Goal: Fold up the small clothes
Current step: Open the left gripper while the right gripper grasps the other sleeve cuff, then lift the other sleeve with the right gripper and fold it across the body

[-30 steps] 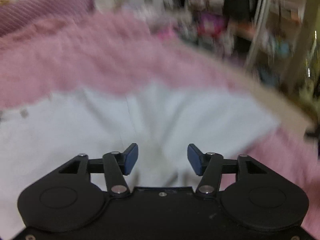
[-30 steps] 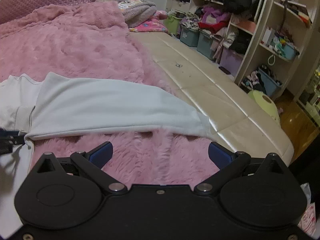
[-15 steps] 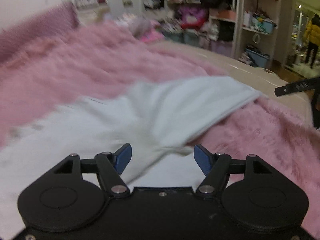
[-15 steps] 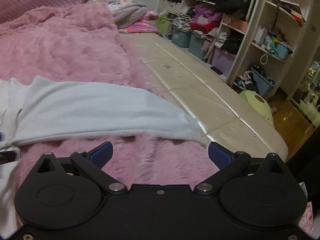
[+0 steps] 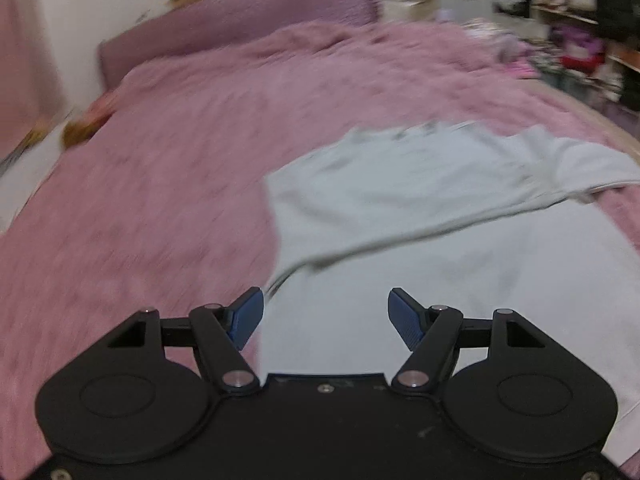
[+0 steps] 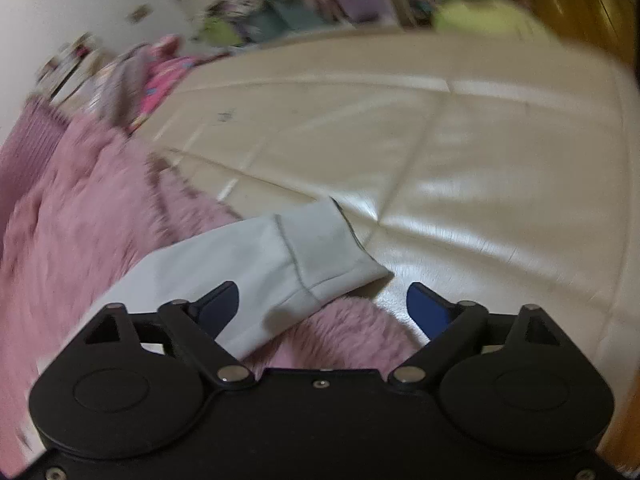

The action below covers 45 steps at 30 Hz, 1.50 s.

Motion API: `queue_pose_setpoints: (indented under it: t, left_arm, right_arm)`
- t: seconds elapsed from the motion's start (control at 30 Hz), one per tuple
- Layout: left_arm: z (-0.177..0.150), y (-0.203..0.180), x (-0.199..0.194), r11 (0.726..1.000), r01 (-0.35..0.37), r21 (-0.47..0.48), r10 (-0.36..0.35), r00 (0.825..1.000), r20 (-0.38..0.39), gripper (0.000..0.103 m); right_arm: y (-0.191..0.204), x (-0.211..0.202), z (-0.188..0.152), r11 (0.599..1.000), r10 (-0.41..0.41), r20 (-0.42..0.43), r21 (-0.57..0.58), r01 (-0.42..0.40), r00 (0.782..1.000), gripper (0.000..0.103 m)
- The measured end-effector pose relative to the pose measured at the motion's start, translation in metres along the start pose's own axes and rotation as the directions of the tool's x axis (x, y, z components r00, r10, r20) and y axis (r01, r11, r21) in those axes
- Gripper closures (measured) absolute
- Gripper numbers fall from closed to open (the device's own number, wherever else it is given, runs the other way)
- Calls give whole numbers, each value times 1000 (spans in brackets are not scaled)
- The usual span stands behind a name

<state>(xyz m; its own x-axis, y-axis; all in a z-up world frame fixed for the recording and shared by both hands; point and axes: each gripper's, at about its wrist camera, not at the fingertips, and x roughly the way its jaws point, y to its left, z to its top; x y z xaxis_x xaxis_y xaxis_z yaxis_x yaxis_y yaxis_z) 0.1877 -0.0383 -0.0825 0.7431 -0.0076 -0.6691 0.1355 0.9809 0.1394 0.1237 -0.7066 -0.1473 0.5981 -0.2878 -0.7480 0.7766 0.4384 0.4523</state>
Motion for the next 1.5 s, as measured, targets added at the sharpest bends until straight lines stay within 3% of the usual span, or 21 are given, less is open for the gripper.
queue_pose_setpoints:
  t: [0.1, 0.17, 0.23, 0.27, 0.37, 0.53, 0.63, 0.73, 0.83, 0.97, 1.13, 1.33, 1.5]
  left_arm:
    - [-13, 5, 9, 999, -25, -42, 24, 999, -29, 33]
    - [-20, 9, 10, 997, -30, -67, 27, 999, -36, 33]
    - [-29, 16, 9, 994, -66, -87, 62, 997, -45, 33]
    - [-34, 21, 7, 991, -96, -91, 91, 994, -54, 33]
    - [-39, 29, 9, 984, -154, -85, 148, 986, -71, 33]
    - [-37, 45, 13, 966, -216, -142, 204, 975, -93, 33]
    - [-35, 57, 17, 955, -229, -188, 210, 971, -115, 33]
    - [-29, 70, 20, 952, -220, -215, 201, 974, -107, 33]
    - [-25, 86, 17, 948, -211, -239, 194, 977, -91, 33]
    - [-24, 106, 11, 946, -196, -257, 181, 980, -79, 33]
    - [-31, 137, 4, 928, -242, -285, 232, 970, -68, 33]
    - [-44, 173, 1, 899, -307, -314, 292, 952, -94, 33]
    - [-60, 196, -7, 880, -303, -367, 287, 953, -98, 33]
  right_arm:
    - [-8, 32, 0, 989, 26, -79, 147, -14, 997, 25]
    - [-5, 35, -1, 982, 13, -28, 186, -8, 1000, 25]
    - [5, 39, 2, 989, 16, -25, 150, -12, 1000, 48]
    - [11, 42, 3, 992, 15, -32, 123, -11, 999, 77]
    - [26, 41, 1, 998, -26, -10, 61, 26, 1000, 86]
    - [45, 20, -3, 996, -45, 108, -74, 54, 993, 89]
    - [62, -3, -8, 989, 55, 156, -144, -32, 986, 90]
    - [97, -22, -15, 965, 136, 139, -243, -100, 981, 90]
    - [140, -45, -27, 925, 244, 120, -326, -194, 962, 90]
    - [206, -79, -60, 841, 373, 53, -441, -314, 926, 90]
    - [281, -100, -120, 741, 475, -36, -523, -422, 879, 90]
    - [362, -97, -217, 642, 518, -188, -560, -524, 835, 90]
    - [409, -87, -308, 584, 517, -340, -531, -614, 786, 91]
